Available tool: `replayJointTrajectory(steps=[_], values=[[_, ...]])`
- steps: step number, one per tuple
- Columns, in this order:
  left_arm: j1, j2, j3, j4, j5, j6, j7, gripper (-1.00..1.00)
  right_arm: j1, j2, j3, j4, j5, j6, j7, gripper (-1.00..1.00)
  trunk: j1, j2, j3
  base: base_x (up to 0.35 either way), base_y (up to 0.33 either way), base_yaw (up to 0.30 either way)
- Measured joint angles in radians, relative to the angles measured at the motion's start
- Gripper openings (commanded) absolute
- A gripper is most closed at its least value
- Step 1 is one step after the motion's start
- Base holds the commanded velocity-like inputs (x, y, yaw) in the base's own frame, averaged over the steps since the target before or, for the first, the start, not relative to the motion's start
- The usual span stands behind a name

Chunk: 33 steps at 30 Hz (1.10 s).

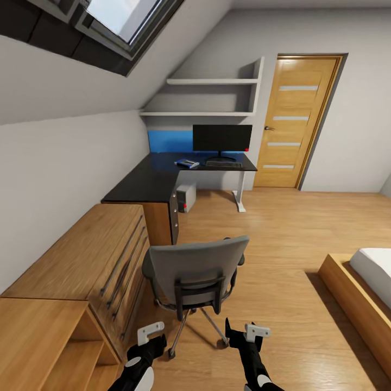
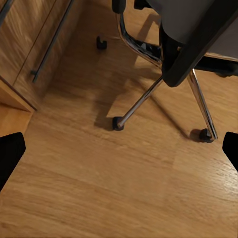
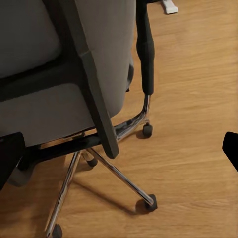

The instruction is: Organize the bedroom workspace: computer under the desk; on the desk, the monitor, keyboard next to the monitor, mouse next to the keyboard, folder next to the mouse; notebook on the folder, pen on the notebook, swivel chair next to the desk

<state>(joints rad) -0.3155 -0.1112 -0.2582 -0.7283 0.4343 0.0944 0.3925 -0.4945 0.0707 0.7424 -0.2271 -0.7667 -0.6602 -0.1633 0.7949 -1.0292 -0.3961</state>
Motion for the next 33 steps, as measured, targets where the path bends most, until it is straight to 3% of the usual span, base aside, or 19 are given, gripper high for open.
replayJointTrajectory(steps=[8, 14, 27, 33], values=[[0.000, 0.000, -0.001, 0.000, 0.000, -0.002, 0.001, 1.00, 0.000, 0.000, -0.001, 0.000, 0.000, 0.000, 0.000, 1.00, 0.000, 0.000, 0.000, 0.000, 0.000, 0.000], [0.000, 0.000, -0.001, 0.017, -0.001, -0.053, 0.002, 1.00, 0.000, 0.000, -0.001, 0.000, 0.000, 0.000, -0.001, 1.00, 0.023, -0.042, -0.019, 0.000, 0.000, 0.000], [0.000, -0.003, -0.003, 0.029, -0.002, -0.060, 0.002, 1.00, 0.000, -0.001, -0.001, 0.009, 0.001, -0.001, 0.001, 1.00, 0.073, -0.133, -0.060, 0.000, 0.000, 0.000], [-0.001, -0.019, -0.015, 0.110, -0.004, -0.060, 0.000, 1.00, 0.000, -0.001, 0.002, 0.016, 0.037, 0.000, 0.003, 1.00, 0.096, -0.175, -0.078, 0.000, 0.000, 0.000]])
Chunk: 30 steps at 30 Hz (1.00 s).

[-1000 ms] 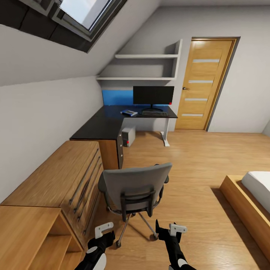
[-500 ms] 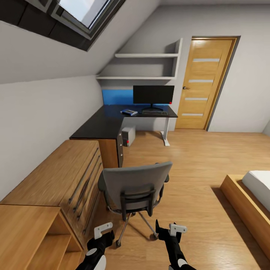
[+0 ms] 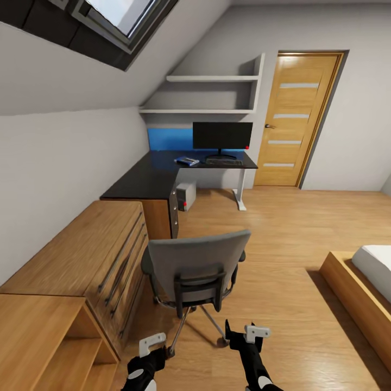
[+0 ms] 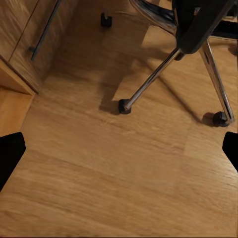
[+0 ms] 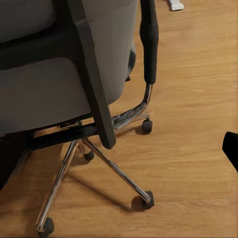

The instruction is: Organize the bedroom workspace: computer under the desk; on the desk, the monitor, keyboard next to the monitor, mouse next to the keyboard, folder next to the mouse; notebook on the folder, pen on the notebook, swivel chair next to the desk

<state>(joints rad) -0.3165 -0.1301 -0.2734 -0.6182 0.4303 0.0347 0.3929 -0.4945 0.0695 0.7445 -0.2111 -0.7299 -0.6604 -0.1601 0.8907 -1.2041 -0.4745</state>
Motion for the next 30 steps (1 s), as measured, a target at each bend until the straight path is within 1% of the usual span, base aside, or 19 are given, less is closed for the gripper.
replayJointTrajectory(steps=[2, 3, 7, 9, 11, 12, 13, 15, 19, 20, 22, 24, 25, 30], values=[[0.000, -0.007, -0.002, 0.006, -0.001, 0.000, 0.000, 1.00, 0.000, 0.000, -0.001, -0.003, 0.012, 0.002, 0.000, 1.00, 0.008, -0.014, -0.006, 0.000, 0.000, 0.000], [0.000, -0.015, -0.003, 0.005, -0.002, 0.002, -0.001, 1.00, -0.002, 0.001, -0.001, -0.010, 0.025, 0.005, 0.001, 1.00, 0.011, -0.021, -0.009, 0.000, 0.000, 0.000], [-0.002, -0.021, -0.005, -0.060, -0.005, 0.017, 0.002, 1.00, -0.009, -0.002, -0.002, -0.058, 0.039, 0.026, 0.000, 1.00, 0.027, -0.049, -0.022, 0.000, 0.000, 0.000], [-0.003, -0.021, -0.005, -0.107, -0.006, 0.042, 0.002, 1.00, -0.015, -0.005, -0.002, -0.087, 0.042, 0.054, -0.002, 1.00, 0.035, -0.063, -0.028, 0.000, 0.000, 0.000], [-0.004, -0.021, -0.005, -0.155, -0.007, 0.088, 0.005, 1.00, -0.020, -0.006, -0.003, -0.109, 0.044, 0.084, -0.001, 1.00, 0.042, -0.077, -0.034, 0.000, 0.000, 0.000], [-0.005, -0.022, -0.005, -0.209, -0.009, 0.147, 0.013, 1.00, -0.023, -0.007, -0.002, -0.132, 0.046, 0.106, 0.000, 1.00, 0.046, -0.084, -0.037, 0.000, 0.000, 0.000], [-0.005, -0.022, -0.005, -0.227, -0.009, 0.167, 0.019, 1.00, -0.025, -0.008, -0.004, -0.141, 0.046, 0.113, 0.000, 1.00, 0.050, -0.091, -0.041, 0.000, 0.000, 0.000], [-0.005, -0.021, -0.004, -0.237, -0.007, 0.182, 0.023, 1.00, -0.026, -0.009, -0.004, -0.148, 0.046, 0.119, 0.002, 1.00, 0.058, -0.105, -0.047, 0.000, 0.000, 0.000], [-0.005, -0.020, -0.003, -0.194, -0.006, 0.135, 0.026, 1.00, -0.027, -0.008, -0.003, -0.144, 0.064, 0.123, 0.005, 1.00, 0.073, -0.133, -0.060, 0.000, 0.000, 0.000], [-0.005, -0.018, -0.002, -0.181, -0.006, 0.087, 0.027, 1.00, -0.027, -0.008, -0.002, -0.139, 0.083, 0.123, 0.005, 1.00, 0.077, -0.140, -0.063, 0.000, 0.000, 0.000], [-0.005, -0.017, -0.003, -0.169, -0.006, 0.027, 0.027, 1.00, -0.027, -0.009, -0.003, -0.132, 0.114, 0.125, 0.005, 1.00, 0.084, -0.154, -0.069, 0.000, 0.000, 0.000], [-0.005, -0.017, -0.005, -0.162, -0.007, -0.009, 0.027, 1.00, -0.027, -0.009, -0.003, -0.128, 0.135, 0.125, 0.005, 1.00, 0.088, -0.161, -0.072, 0.000, 0.000, 0.000], [-0.005, -0.017, -0.008, -0.159, -0.009, -0.020, 0.028, 1.00, -0.027, -0.009, -0.003, -0.127, 0.143, 0.125, 0.005, 1.00, 0.092, -0.168, -0.075, 0.000, 0.000, 0.000], [-0.005, -0.016, -0.011, -0.156, -0.007, -0.030, 0.040, 1.00, -0.027, -0.011, -0.002, -0.125, 0.149, 0.124, 0.006, 1.00, 0.111, -0.203, -0.091, 0.000, 0.000, 0.000]])
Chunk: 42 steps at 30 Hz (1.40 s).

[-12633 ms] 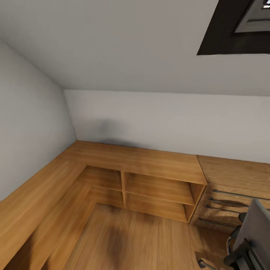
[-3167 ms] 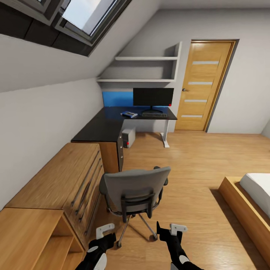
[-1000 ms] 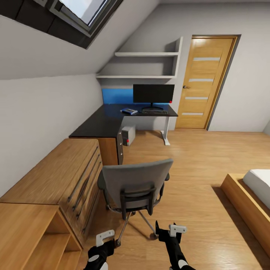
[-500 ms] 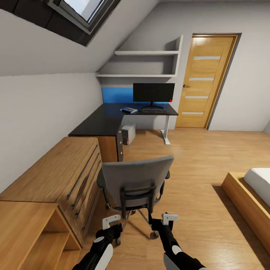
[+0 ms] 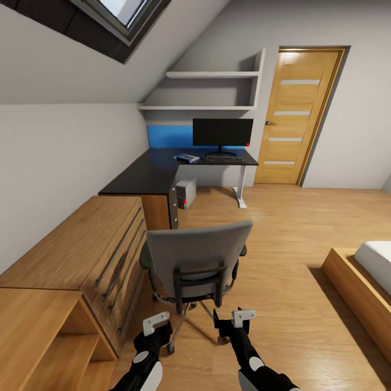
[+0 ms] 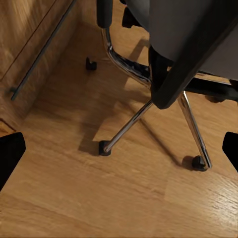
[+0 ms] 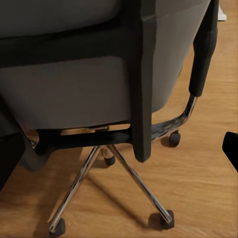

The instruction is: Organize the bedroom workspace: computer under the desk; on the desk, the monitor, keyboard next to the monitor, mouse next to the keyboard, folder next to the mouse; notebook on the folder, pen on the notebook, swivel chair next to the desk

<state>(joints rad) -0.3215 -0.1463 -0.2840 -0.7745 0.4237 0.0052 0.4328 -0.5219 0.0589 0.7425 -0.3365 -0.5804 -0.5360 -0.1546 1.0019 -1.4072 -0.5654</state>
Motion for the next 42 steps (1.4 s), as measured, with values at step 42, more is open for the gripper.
replayJointTrajectory(steps=[42], values=[[-0.059, -0.028, -0.091, 0.018, -0.099, 0.086, 0.081, 1.00, 0.000, 0.000, 0.001, -0.003, 0.008, -0.010, 0.000, 1.00, 0.161, -0.294, -0.132, 0.000, 0.000, 0.000]])
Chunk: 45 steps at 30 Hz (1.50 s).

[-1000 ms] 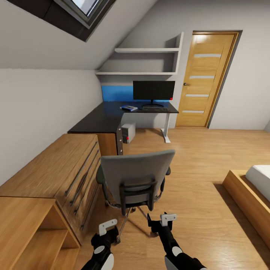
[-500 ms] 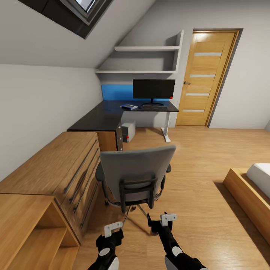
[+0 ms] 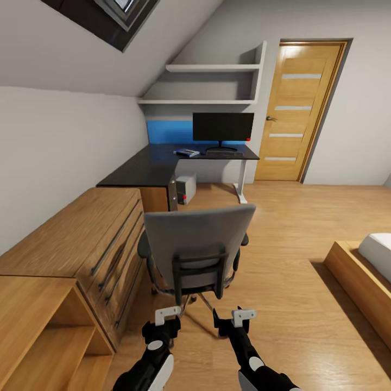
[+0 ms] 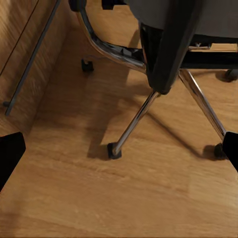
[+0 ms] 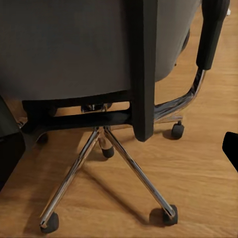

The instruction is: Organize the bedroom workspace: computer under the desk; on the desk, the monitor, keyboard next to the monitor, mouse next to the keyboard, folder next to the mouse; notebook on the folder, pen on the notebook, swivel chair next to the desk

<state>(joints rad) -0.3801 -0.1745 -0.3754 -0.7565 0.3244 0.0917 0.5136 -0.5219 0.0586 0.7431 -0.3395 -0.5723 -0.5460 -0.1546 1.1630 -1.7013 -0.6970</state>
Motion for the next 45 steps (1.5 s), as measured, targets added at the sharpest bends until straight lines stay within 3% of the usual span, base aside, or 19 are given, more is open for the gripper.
replayJointTrajectory(steps=[6, 10, 15, 27, 37, 45], values=[[-0.060, 0.000, 0.001, 0.103, 0.000, 0.008, -0.006, 1.00, 0.000, 0.000, 0.000, -0.003, 0.000, -0.007, -0.001, 1.00, 0.023, -0.042, -0.019, 0.000, 0.000, 0.000], [-0.068, 0.000, 0.002, 0.137, 0.002, 0.010, -0.015, 1.00, 0.000, 0.005, 0.001, -0.005, 0.000, -0.067, -0.007, 1.00, 0.038, -0.070, -0.031, 0.000, 0.000, 0.000], [-0.072, 0.000, 0.003, 0.172, 0.003, 0.001, -0.017, 1.00, 0.000, 0.009, -0.002, -0.003, -0.001, -0.082, -0.010, 1.00, 0.058, -0.105, -0.047, 0.000, 0.000, 0.000], [-0.072, 0.000, 0.004, 0.172, 0.002, -0.002, -0.017, 1.00, -0.085, 0.011, -0.004, 0.001, -0.001, 0.041, -0.010, 1.00, 0.104, -0.189, -0.085, 0.000, 0.000, 0.000], [-0.072, 0.000, 0.004, 0.170, 0.002, -0.044, -0.017, 1.00, -0.089, 0.003, -0.004, 0.000, -0.002, 0.042, -0.006, 1.00, 0.142, -0.259, -0.116, 0.000, 0.000, 0.000], [-0.072, 0.000, 0.003, 0.164, 0.001, -0.054, -0.016, 1.00, -0.089, 0.004, -0.002, 0.001, -0.002, -0.018, -0.006, 1.00, 0.173, -0.315, -0.141, 0.000, 0.000, 0.000]])
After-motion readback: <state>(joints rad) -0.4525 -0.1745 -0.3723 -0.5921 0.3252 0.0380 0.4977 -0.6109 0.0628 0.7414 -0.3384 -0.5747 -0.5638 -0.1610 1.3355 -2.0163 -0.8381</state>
